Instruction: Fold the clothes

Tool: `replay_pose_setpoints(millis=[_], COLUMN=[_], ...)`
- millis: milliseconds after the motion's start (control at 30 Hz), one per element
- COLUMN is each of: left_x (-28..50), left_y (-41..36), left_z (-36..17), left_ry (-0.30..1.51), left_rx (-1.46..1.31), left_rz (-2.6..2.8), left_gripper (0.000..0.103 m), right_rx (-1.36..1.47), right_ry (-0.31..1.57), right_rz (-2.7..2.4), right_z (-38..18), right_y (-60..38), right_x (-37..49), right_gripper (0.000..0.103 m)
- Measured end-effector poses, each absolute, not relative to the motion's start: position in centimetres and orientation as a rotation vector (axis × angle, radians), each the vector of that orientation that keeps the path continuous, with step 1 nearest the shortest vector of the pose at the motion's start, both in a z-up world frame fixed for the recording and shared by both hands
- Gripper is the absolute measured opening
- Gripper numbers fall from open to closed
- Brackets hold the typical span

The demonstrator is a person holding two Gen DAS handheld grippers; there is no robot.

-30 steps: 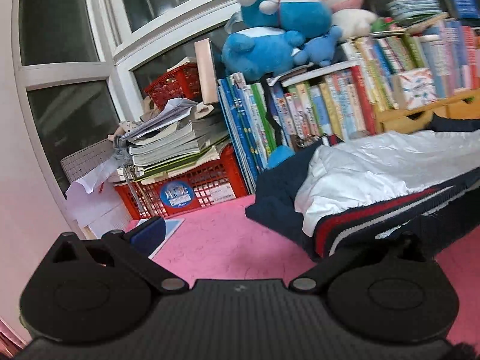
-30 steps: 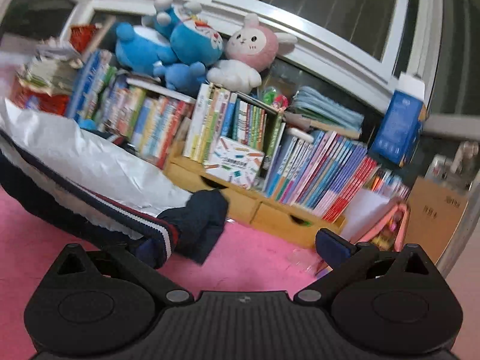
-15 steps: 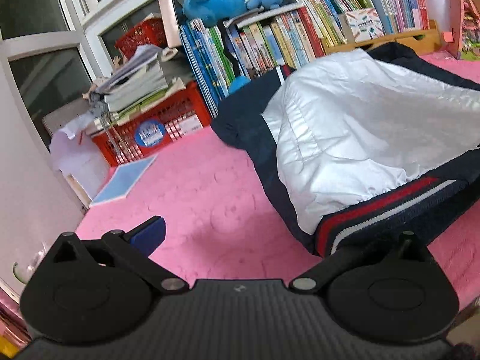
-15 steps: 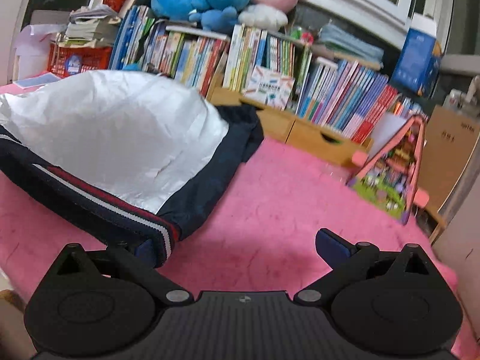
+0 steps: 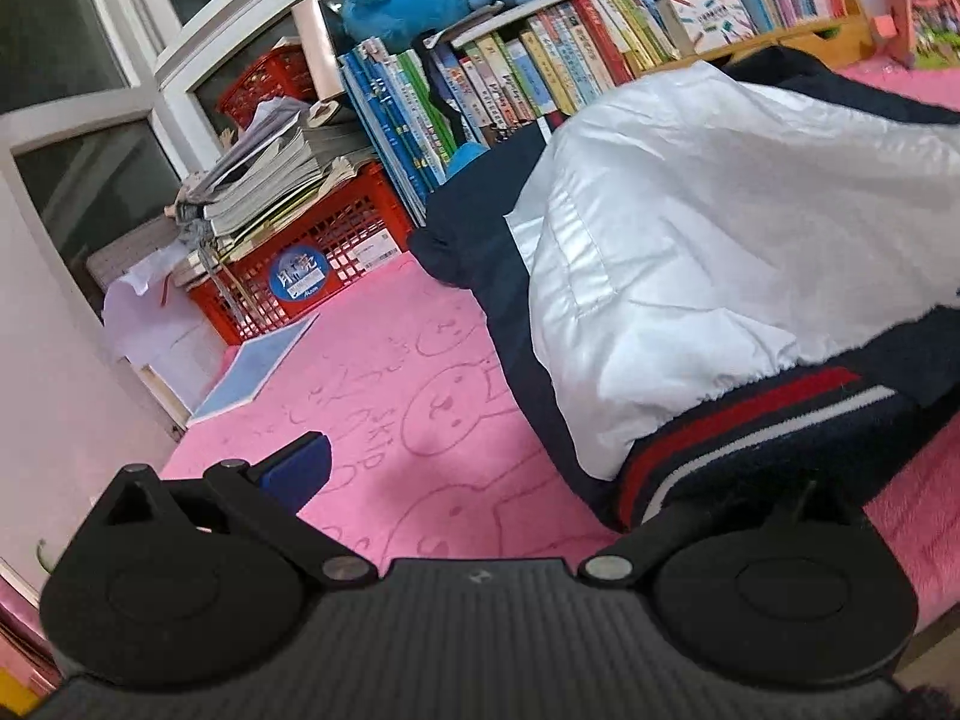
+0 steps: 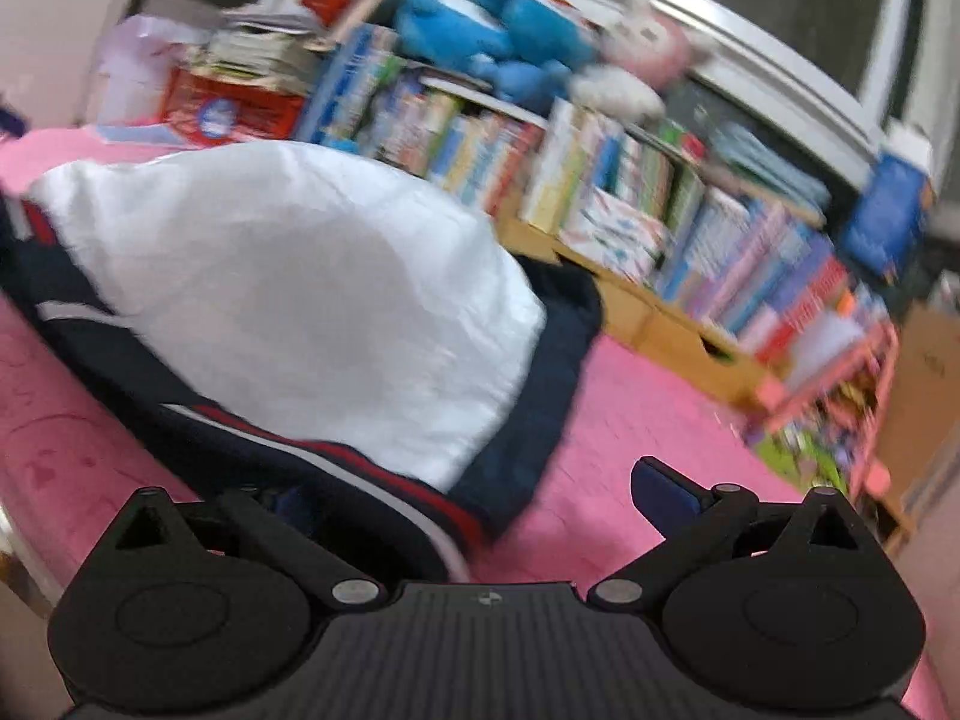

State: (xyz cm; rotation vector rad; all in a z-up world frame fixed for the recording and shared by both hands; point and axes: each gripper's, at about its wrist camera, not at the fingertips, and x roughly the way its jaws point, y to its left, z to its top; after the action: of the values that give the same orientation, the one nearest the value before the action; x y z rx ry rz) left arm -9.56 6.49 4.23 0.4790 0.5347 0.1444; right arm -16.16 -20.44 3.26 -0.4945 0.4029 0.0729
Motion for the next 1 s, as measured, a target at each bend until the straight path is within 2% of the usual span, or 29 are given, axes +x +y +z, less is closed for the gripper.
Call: replay_pose_setpoints(millis=[133, 333, 433, 600, 867, 1000], left_x=[-8.6, -9.1, -10.2, -10.6, -10.4, -10.6], left_y=[6.9, 7.7, 6.4, 5.3, 4.6, 5.2], left_z=[4.5, 8.7, 8.3, 4.7, 3.6, 3.6], left_ry=[0.508, 0.409, 0.404, 0.495, 0.512, 0.526], left_rx=[0.525, 0.549, 0.650, 0.704, 0.676, 0.648], left_rz=[0.192, 0.131, 0.102, 0.074, 0.114, 0.117], left_gripper=[0.103, 0.103, 0.103, 0.103, 0.103, 0.103], right_rx=[-0.560, -0.263, -0.302, -0.351, -0.541, -0.618], right_ry=[0.375, 0.274, 0.283, 0.419, 0.240, 0.222], right_rz=[-0.065, -0.144, -0.164, -0.147, 0.042, -0.006], right_z=[3.0, 8.0, 7.9, 4.2, 3.1, 2.9], right_y=[-20.2, -25.8, -26.5, -26.3, -18.6, -16.9], right_x=[-14.9, -16.0, -16.8, -17.2, -18.7, -17.4], right_gripper=[0.103, 0.103, 0.103, 0.103, 0.103, 0.103])
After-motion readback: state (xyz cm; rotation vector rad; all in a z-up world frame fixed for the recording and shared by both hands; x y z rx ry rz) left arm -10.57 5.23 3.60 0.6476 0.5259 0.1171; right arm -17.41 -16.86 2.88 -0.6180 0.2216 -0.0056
